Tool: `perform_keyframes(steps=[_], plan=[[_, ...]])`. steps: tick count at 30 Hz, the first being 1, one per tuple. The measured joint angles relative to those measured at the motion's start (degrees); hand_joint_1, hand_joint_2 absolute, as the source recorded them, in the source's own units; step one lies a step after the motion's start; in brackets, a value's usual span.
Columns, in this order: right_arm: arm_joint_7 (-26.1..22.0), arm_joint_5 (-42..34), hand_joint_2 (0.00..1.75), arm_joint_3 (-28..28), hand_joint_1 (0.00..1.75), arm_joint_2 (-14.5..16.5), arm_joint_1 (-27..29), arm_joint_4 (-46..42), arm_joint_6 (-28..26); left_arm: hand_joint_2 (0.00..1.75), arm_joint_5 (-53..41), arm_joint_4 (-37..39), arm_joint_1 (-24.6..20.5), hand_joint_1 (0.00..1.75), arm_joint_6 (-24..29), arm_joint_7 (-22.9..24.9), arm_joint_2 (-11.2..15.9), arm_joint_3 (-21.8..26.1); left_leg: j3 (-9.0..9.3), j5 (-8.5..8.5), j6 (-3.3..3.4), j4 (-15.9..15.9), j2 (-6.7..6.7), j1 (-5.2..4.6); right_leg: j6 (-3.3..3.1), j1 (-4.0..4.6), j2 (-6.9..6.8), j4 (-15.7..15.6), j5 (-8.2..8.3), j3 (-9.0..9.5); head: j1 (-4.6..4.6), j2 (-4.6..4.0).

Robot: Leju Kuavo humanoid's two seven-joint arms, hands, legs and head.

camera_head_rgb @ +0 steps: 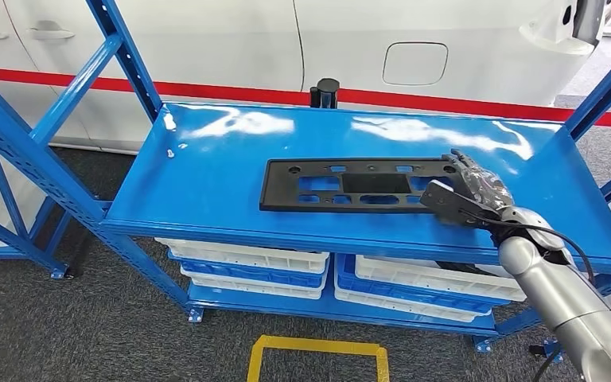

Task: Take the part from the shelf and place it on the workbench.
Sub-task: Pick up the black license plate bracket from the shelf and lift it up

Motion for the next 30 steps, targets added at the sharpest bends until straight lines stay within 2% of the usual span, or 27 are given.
perform_keyframes(steps=[5,6,7,9,10,11,17,22,30], plan=[[-1.90,4.45,1.75,-0.14,0.00,2.08,-3.22,9.75,-7.15,0.00,-0.63,-0.01,-0.59,0.00,0.64,0.65,-0.11,-1.14,0.07,-0.02,0.03,0.00,0.07,0.00,0.00,0.00,0.03,-0.01,0.00,0.07,0.00,0.01],[-2.22,5.01,1.75,-0.19,0.10,2.60,-4.03,11.79,-8.05,0.00,-0.63,-0.01,-0.74,0.00,0.73,0.73,-0.11,-1.28,0.12,-0.03,0.04,0.00,0.08,0.00,0.00,0.00,0.03,-0.01,0.00,0.12,0.01,0.01],[-2.49,5.48,1.75,-0.24,0.46,3.16,-4.76,13.75,-8.81,0.00,-0.62,-0.01,-0.84,0.00,0.82,0.78,-0.10,-1.40,0.17,-0.04,0.05,0.00,0.08,0.00,0.00,0.00,0.03,-0.01,0.00,0.17,0.00,0.01],[-2.72,6.15,1.75,-0.27,1.31,4.20,-6.02,16.93,-9.63,0.00,-0.61,-0.01,-0.93,0.00,0.96,0.81,-0.11,-1.64,0.27,-0.04,0.05,0.00,0.09,0.00,0.00,0.01,0.04,-0.02,0.00,0.27,-0.01,0.01],[-2.75,6.45,1.75,-0.27,1.64,4.64,-6.50,18.30,-9.88,0.00,-0.60,-0.01,-0.95,0.00,1.03,0.81,-0.12,-1.78,0.30,-0.04,0.05,0.00,0.09,0.00,0.00,0.01,0.04,-0.02,0.00,0.31,-0.01,0.00],[-2.75,6.75,1.75,-0.27,1.71,5.03,-6.92,19.52,-10.06,0.00,-0.59,-0.01,-0.96,0.00,1.10,0.81,-0.13,-1.93,0.33,-0.04,0.05,0.00,0.09,0.00,0.00,0.01,0.04,-0.02,0.00,0.34,-0.01,0.00],[-3.36,8.07,1.75,-0.27,1.71,7.14,-9.01,25.10,-11.39,0.00,-0.48,-0.01,-1.00,0.00,1.48,0.81,-0.21,-2.51,0.42,-0.04,0.06,0.05,0.10,0.00,0.00,0.01,0.04,-0.02,0.00,0.44,0.01,0.01],[-3.54,8.39,1.75,-0.31,1.62,8.15,-10.50,27.15,-11.54,0.00,-0.37,-0.01,-1.01,0.00,1.60,0.81,-0.25,-2.71,0.51,-0.05,0.07,0.07,0.10,0.00,0.00,0.02,0.04,-0.04,-0.01,0.56,0.01,0.00],[-4.80,9.15,1.75,-0.41,1.75,9.38,-11.69,28.62,-11.67,0.00,0.04,-0.01,-1.01,0.00,2.54,0.52,-0.42,-2.81,0.58,-0.06,0.08,0.08,0.08,0.00,0.00,0.02,0.03,-0.07,-0.01,0.64,0.01,-0.01]])
